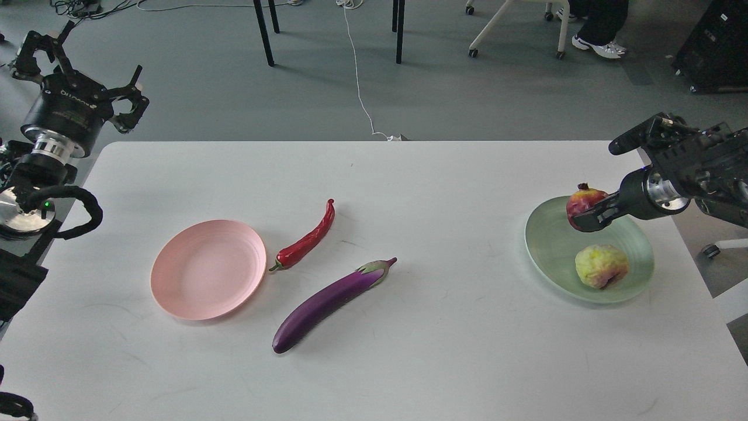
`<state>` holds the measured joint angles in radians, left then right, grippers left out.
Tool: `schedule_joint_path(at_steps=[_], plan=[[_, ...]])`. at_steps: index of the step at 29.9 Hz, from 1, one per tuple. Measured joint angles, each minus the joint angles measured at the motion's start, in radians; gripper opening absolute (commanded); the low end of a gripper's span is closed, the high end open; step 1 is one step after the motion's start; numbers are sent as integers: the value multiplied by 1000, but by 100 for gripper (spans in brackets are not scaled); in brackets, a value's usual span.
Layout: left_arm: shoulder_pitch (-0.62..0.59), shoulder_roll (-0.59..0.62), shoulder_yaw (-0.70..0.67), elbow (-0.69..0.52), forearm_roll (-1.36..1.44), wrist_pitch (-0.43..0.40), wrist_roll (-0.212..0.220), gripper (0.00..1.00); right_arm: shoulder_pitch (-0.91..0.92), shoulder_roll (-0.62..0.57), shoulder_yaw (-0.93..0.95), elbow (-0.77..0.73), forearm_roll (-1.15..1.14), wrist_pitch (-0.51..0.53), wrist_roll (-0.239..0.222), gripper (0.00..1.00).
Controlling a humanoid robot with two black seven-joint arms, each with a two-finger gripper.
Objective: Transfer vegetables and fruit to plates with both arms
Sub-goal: 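Place the pomegranate on the green plate and open the right gripper, then withdraw the right gripper and swing the left gripper forward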
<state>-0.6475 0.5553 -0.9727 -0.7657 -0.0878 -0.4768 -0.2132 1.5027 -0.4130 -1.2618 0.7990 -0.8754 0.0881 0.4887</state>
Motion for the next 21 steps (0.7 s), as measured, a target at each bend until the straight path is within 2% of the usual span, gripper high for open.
schedule_joint_path(at_steps=[1,4,13,17,21], plan=[[0,-2,0,0,0,2,0,98,-7,-1,4,-1,1,-16,0,94],[0,-3,0,-3,0,6,0,98,-23,-3,24,-1,4,-53,0,97],[-7,1,5,-3,4,-2,7,98,-22,-21,45,6,20,-63,0,97],[-20,3,5,-7,27,-9,13,98,11,-71,192,-8,112,-61,0,99],[-47,16,4,-26,124,-12,13,98,38,-127,424,-14,189,-48,0,99]])
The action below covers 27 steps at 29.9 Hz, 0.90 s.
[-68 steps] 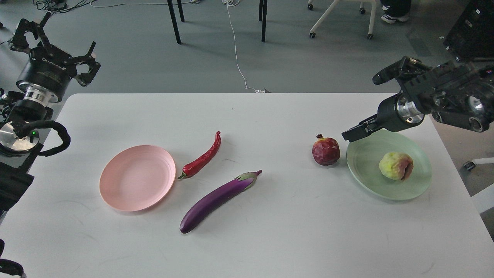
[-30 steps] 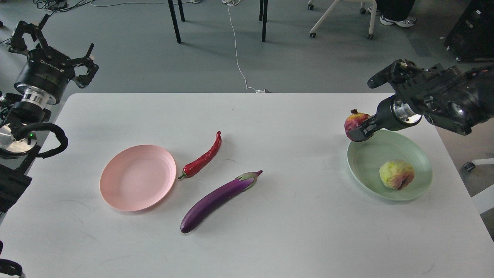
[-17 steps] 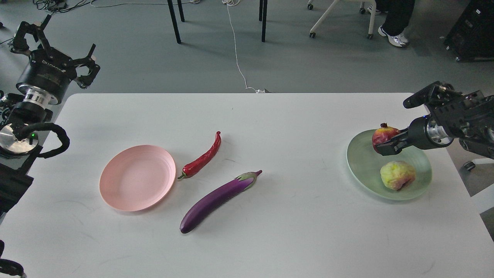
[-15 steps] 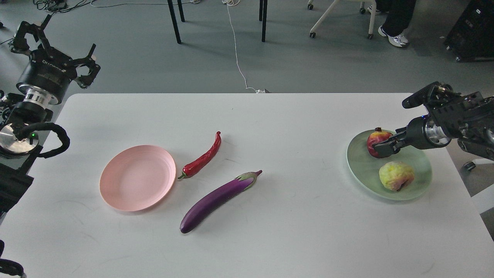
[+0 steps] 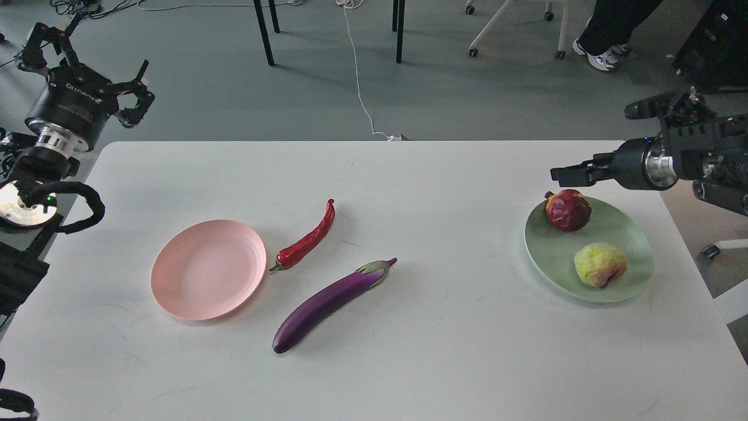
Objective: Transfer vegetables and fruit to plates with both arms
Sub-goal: 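Withdraw the right gripper and swing the left gripper forward, then lower the left gripper and grasp the purple eggplant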
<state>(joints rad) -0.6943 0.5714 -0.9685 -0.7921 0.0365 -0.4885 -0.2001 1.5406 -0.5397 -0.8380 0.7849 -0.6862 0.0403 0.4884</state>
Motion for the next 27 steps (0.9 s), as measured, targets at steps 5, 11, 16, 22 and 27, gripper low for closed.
schedule_joint_path(at_steps=[5,11,16,22,27], plan=[[-3,62,1,-139,180,10,-3,98,-30,-30,302,-74,31,94,0,99],[20,150,80,-359,451,58,-5,98,-213,-26,683,-100,100,140,0,99],[62,247,173,-574,652,76,-11,98,-385,-2,1007,-89,204,170,0,99],[149,326,220,-857,1043,117,-10,95,-544,32,1282,-42,513,273,0,99],[166,321,319,-960,1444,118,-3,90,-687,33,1431,7,760,366,0,99]])
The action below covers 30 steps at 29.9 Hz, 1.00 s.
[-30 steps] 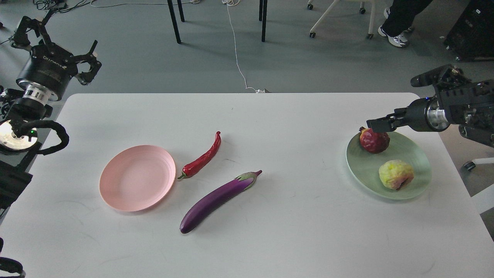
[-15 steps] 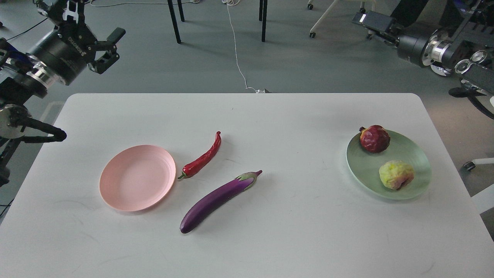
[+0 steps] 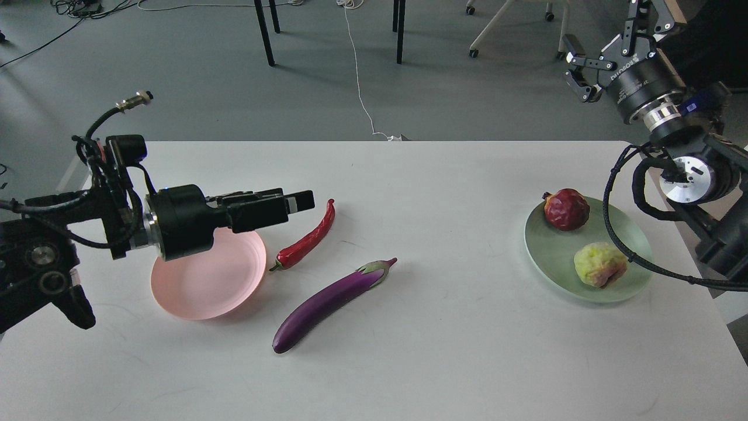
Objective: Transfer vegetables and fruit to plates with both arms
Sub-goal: 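Lower the left gripper and grasp the purple eggplant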
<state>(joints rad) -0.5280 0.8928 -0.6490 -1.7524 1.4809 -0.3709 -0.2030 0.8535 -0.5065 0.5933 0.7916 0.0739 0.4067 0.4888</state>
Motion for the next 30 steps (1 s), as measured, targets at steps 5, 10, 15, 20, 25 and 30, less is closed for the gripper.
schedule_joint_path(at_steps=[5,10,15,20,25,30], plan=[[-7,-70,87,-6,297,-8,5,82,-176,25,140,43,81,75,0,99],[-48,-203,201,12,544,-64,39,71,-302,49,214,90,90,82,0,99],[-61,-296,273,127,687,-78,113,60,-343,45,229,135,90,82,0,99],[-53,-317,293,193,701,-79,146,46,-344,36,247,141,90,82,0,99],[-42,-318,298,203,701,-77,161,6,-344,40,250,141,88,82,0,99],[-24,-311,295,193,701,-73,181,5,-338,47,250,141,87,82,0,99]])
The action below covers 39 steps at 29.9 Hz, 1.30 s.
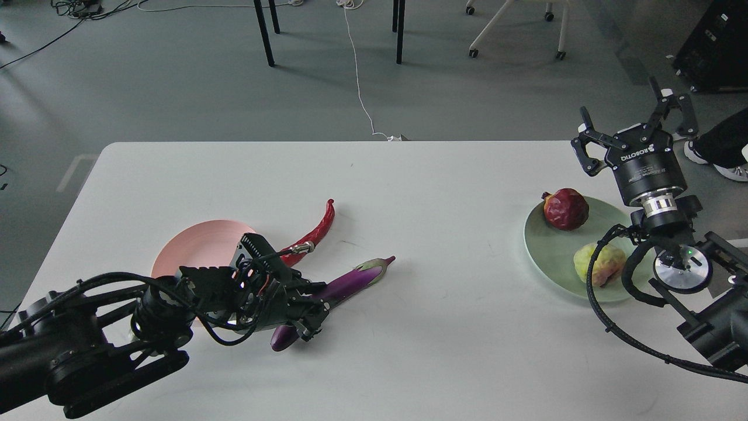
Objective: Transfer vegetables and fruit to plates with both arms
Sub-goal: 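Lower the left gripper and grasp the purple eggplant, then lift the eggplant and lay it on the pink plate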
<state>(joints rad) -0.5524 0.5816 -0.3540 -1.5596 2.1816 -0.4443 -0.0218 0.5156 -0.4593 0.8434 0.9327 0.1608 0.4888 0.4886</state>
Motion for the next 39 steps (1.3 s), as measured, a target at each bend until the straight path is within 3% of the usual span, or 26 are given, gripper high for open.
schedule_joint_path(at_steps=[5,10,15,21,33,39], plan=[[1,33,-41,-103,-6,16,3,6,4,1,-1,-1,-1,0,0,99],[-1,203,-137,-198,-109,36,-6,7,4,-8,-2,-2,-2,0,0,99],[6,427,-166,-162,-220,101,-53,9,6,-10,-4,-5,-3,0,0,99],[52,495,-165,-48,-308,152,-69,14,5,1,-9,-9,-4,0,0,99],[101,451,-164,73,-311,162,-57,62,11,-2,-10,-5,-4,0,0,99],[98,420,-162,73,-309,181,-57,74,10,-4,-12,-7,-4,0,0,99]])
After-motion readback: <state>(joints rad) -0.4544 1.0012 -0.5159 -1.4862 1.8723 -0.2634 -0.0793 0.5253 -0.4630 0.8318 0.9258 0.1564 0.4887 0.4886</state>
